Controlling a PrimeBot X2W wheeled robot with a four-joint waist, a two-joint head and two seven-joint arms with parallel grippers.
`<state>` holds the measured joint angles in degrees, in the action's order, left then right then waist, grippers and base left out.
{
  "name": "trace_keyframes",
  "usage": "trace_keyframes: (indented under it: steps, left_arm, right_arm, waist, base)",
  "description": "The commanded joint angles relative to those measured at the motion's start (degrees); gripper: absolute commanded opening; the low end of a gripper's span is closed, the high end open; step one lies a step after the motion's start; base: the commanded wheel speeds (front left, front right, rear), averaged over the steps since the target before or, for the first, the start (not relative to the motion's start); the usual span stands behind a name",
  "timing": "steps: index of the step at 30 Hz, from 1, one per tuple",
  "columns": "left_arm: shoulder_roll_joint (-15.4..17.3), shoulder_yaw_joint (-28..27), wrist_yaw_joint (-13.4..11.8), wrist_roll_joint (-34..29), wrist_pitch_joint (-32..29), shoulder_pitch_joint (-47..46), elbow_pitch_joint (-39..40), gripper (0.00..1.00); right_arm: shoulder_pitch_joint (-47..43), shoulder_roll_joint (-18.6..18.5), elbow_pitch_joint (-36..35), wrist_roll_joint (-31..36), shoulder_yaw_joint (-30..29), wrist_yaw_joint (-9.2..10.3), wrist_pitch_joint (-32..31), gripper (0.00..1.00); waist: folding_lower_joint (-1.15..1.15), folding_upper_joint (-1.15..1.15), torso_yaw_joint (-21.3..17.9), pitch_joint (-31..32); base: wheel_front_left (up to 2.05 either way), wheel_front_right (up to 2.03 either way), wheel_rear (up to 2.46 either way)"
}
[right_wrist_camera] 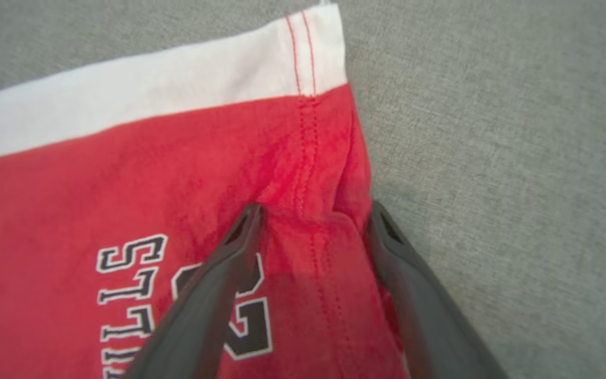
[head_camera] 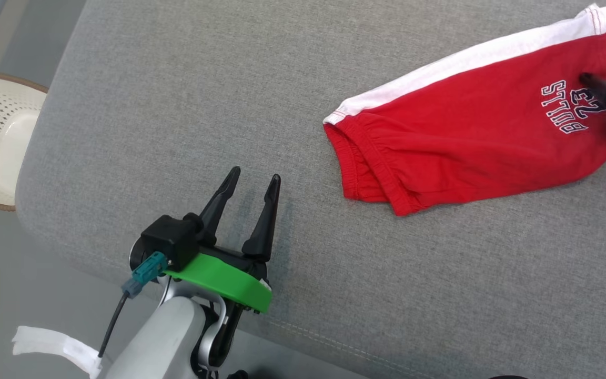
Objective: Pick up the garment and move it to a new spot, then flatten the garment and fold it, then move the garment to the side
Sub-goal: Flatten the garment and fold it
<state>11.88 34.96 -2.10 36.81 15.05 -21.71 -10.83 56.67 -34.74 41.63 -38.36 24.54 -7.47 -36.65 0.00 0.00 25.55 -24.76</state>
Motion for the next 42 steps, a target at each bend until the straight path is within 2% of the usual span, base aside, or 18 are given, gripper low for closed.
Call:
trace_keyframes:
  steps: [1, 5, 10, 13, 18, 24, 27, 31, 35, 38, 42]
  left_arm:
    - [-1.33, -1.30, 0.92, -0.94, 0.11, 1.37, -0.65, 1.00]
    - [-3.16, -5.09, 2.70, -3.39, 0.12, 3.93, -2.62, 1.00]
    - [-3.35, -8.15, 5.14, -5.03, 0.12, 8.43, -6.14, 1.00]
    - [-3.49, -8.77, 6.17, -5.91, 0.13, 10.24, -7.74, 1.00]
    - [-3.89, -9.22, 7.13, -7.24, 0.12, 12.46, -8.80, 1.00]
    - [-3.44, -9.80, 7.89, -8.75, 0.12, 14.01, -8.24, 1.00]
    - [-3.05, -10.06, 8.21, -9.84, 0.12, 14.99, -7.91, 1.00]
    - [-3.23, -10.91, 8.62, -10.68, 0.12, 15.97, -7.81, 1.00]
    - [-4.45, -11.50, 8.94, -10.98, 0.12, 17.19, -8.09, 1.00]
    - [-5.22, -11.40, 9.07, -11.33, 0.12, 17.17, -8.91, 1.00]
    - [-5.93, -11.32, 9.22, -12.01, 0.13, 15.51, -10.01, 1.00]
  right_arm:
    - [-2.01, 1.53, 1.12, -0.64, 0.01, -0.03, -0.38, 0.00]
    - [-3.36, 4.46, 0.91, -3.70, -2.20, -0.03, -0.08, 0.00]
    - [-6.91, 7.05, -1.74, -10.67, -5.88, -0.02, -0.78, 0.00]
    - [-9.82, 6.55, -2.26, -13.71, -8.43, -0.01, -2.07, 0.00]
    - [-15.43, 4.53, -1.73, -16.23, -13.65, -0.02, -2.87, 0.00]
    - [-20.86, 3.31, 1.44, -14.57, -18.84, -0.02, 1.01, 0.00]
    - [-23.13, 2.96, 3.63, -12.76, -21.48, -0.02, 5.03, 0.00]
    - [-23.08, 3.71, 2.52, -10.57, -23.10, -0.02, 10.23, 0.00]
    - [-20.99, 5.60, -3.09, -9.42, -21.85, -0.02, 12.52, 0.00]
    - [-20.90, 8.80, -6.02, -9.06, -20.08, -0.02, 10.95, 0.00]
    - [-21.50, 14.11, -9.80, -6.67, -14.60, -0.02, 7.79, 0.00]
  waist:
    - [0.00, 0.00, 0.91, 0.88]
    - [0.00, 0.00, -1.39, 3.51]
    - [0.00, 0.00, -7.00, 9.02]
    - [0.00, 0.00, -10.22, 12.33]
    - [0.00, 0.00, -13.05, 15.27]
    - [0.00, 0.00, -13.66, 16.09]
    - [0.00, 0.00, -13.31, 16.22]
    - [0.00, 0.00, -12.41, 16.82]
    - [0.00, 0.00, -11.58, 17.95]
    - [0.00, 0.00, -10.90, 18.44]
    - [0.00, 0.00, -10.56, 18.28]
  base:
    - [0.00, 0.00, 0.00]
    - [0.00, 0.00, 0.00]
    - [0.00, 0.00, 0.00]
    - [0.00, 0.00, 0.00]
    - [0.00, 0.00, 0.00]
    - [0.00, 0.00, 0.00]
    - [0.00, 0.00, 0.00]
    - [0.00, 0.00, 0.00]
    - [0.00, 0.00, 0.00]
    - [0.00, 0.00, 0.00]
    - [0.00, 0.00, 0.00]
